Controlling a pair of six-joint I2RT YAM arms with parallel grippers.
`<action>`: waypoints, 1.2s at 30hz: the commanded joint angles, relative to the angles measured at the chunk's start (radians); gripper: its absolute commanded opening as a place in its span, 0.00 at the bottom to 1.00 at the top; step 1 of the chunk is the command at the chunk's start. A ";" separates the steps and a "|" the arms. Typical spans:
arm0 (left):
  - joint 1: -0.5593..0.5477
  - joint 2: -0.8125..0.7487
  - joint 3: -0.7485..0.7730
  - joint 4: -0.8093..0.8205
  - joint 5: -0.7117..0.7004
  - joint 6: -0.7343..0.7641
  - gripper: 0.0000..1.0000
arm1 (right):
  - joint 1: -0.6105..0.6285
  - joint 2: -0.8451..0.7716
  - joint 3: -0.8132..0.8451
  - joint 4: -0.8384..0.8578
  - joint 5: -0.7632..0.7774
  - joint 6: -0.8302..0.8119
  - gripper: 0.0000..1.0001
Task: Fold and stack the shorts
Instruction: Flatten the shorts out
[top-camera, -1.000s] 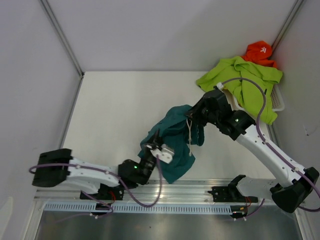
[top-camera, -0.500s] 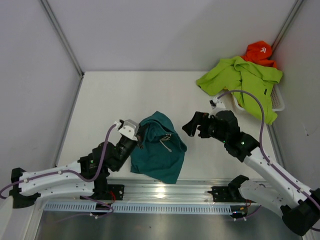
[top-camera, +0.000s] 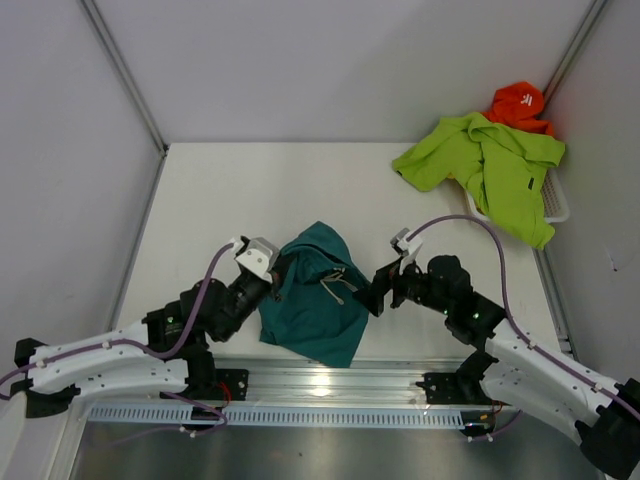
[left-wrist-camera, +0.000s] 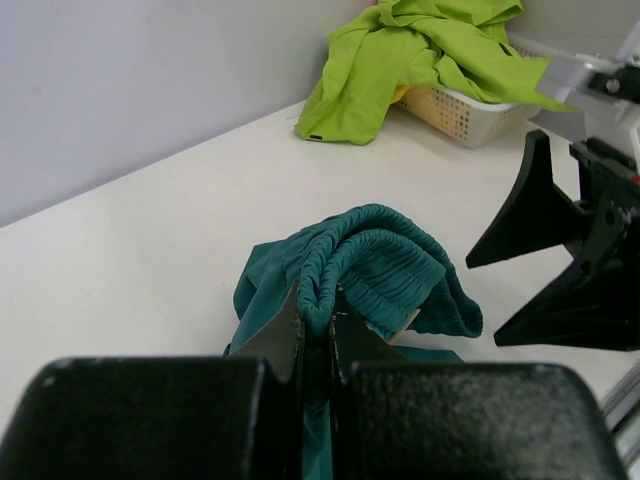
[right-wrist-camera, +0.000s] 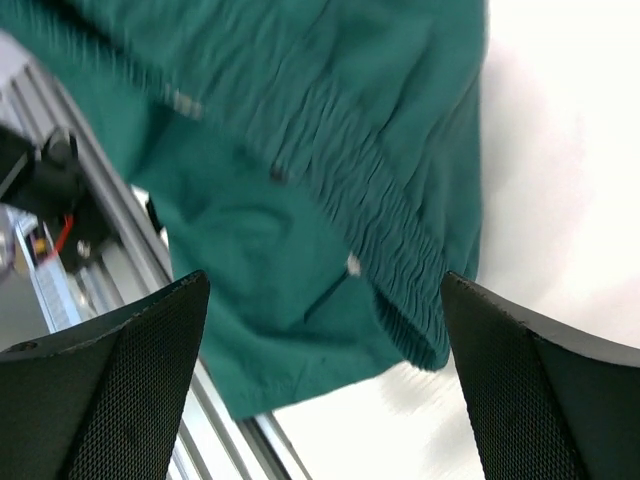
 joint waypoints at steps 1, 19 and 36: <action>0.005 -0.022 0.077 -0.013 0.002 -0.019 0.00 | 0.027 -0.025 -0.036 0.093 0.027 -0.088 0.99; 0.005 -0.028 0.145 -0.079 -0.047 -0.006 0.00 | 0.251 0.136 -0.053 0.124 0.403 -0.196 0.92; 0.007 -0.032 0.271 -0.139 -0.189 -0.019 0.00 | 0.352 0.249 0.180 -0.078 0.690 -0.164 0.00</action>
